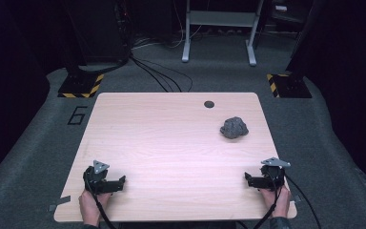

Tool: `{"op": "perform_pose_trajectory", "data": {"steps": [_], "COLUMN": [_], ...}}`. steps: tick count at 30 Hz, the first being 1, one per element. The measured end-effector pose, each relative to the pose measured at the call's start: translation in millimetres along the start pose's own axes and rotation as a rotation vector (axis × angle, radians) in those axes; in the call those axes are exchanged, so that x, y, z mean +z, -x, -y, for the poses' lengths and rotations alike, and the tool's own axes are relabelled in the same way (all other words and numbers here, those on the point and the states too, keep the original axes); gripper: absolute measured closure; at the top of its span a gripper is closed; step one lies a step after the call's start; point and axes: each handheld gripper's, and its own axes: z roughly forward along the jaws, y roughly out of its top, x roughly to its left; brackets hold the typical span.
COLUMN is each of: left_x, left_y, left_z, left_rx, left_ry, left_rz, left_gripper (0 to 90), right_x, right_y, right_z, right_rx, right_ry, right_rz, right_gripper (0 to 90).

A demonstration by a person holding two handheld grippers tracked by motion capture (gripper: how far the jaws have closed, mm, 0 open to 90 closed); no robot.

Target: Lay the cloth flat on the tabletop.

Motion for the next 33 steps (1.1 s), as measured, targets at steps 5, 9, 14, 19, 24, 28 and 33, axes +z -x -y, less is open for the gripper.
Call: {"op": "perform_pose_trajectory", "data": {"steps": [5, 9, 14, 19, 24, 28, 33], "left_x": [0.1, -0.4, -0.4, -0.4, -0.4, -0.4, -1.2], "left_y": [0.1, -0.5, -0.5, -0.5, -0.5, -0.5, -0.9], "left_z": [0.0, -0.1, -0.1, -0.1, -0.1, -0.1, -0.5], "left_rx": [-0.002, 0.007, 0.007, 0.007, 0.007, 0.008, 0.01], "left_ry": [0.001, -0.006, -0.006, -0.006, -0.006, -0.006, -0.017], "left_rz": [0.0, 0.001, 0.0, 0.001, 0.001, 0.001, 0.006], "left_gripper": [0.1, 0.1, 0.1, 0.1, 0.1, 0.1, 0.1], "right_x": [-0.6, -2.0, -7.7, -9.8, -7.7, -3.8, 3.8], "right_y": [1.2, 3.9, 2.9, 2.0, 1.4, 0.6, 1.3], "right_z": [-1.7, -6.8, -19.8, -36.8, -54.2, -67.3, -83.9], "right_rx": [0.003, 0.024, 0.006, -0.015, -0.036, -0.044, -0.048], "right_ry": [-0.006, -0.007, 0.005, 0.014, 0.021, 0.02, 0.02], "right_rz": [0.0, -0.015, -0.022, -0.029, -0.043, -0.048, -0.058], "right_gripper": [3.2, 2.3, 2.5, 3.3, 3.5, 3.7, 4.3]}}
